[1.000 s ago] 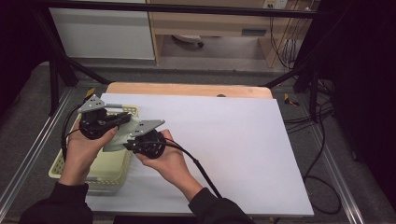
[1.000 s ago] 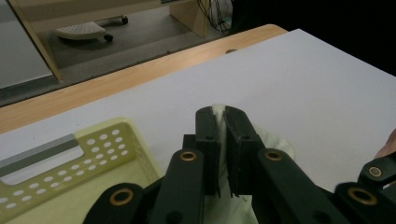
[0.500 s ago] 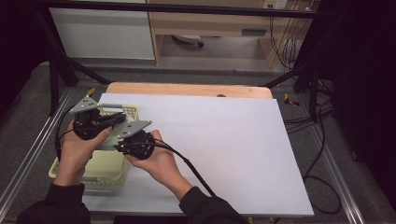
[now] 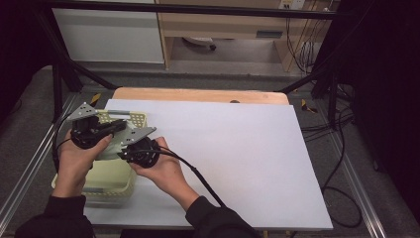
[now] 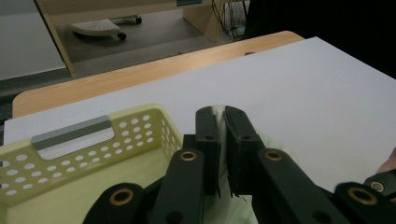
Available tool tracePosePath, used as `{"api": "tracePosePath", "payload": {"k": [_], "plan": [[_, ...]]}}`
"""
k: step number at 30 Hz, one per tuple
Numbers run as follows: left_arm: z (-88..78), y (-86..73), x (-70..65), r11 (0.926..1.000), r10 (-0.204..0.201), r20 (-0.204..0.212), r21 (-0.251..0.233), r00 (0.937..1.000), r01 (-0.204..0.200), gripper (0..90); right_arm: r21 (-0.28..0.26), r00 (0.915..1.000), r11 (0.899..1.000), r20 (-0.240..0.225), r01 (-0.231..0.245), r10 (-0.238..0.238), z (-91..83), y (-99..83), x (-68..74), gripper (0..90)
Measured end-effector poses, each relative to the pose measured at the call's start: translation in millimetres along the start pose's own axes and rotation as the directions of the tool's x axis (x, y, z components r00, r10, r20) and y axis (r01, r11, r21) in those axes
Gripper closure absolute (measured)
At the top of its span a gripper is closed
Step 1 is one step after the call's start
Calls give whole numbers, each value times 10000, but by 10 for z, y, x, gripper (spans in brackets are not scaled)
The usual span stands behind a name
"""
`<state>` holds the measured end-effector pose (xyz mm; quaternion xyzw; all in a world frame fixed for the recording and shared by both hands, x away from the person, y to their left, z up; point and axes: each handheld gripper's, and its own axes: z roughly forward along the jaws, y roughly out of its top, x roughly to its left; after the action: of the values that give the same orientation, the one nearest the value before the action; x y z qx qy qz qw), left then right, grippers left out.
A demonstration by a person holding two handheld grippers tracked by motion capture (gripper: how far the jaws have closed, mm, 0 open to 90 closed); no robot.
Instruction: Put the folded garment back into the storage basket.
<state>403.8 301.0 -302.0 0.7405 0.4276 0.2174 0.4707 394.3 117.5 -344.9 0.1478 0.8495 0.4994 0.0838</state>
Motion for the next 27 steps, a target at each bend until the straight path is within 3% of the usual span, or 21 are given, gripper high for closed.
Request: {"api": "tracePosePath", "payload": {"k": [9,27], "plan": [[-24,-56,117,9992,-305,-361,-253,9989,296,846,-64,10000,9999,53,-79,80,100,-3,-88,860],[-30,-203,338,9956,-834,-1321,-531,9877,770,846,193,9999,9998,128,-36,34,203,-27,-140,860]]}}
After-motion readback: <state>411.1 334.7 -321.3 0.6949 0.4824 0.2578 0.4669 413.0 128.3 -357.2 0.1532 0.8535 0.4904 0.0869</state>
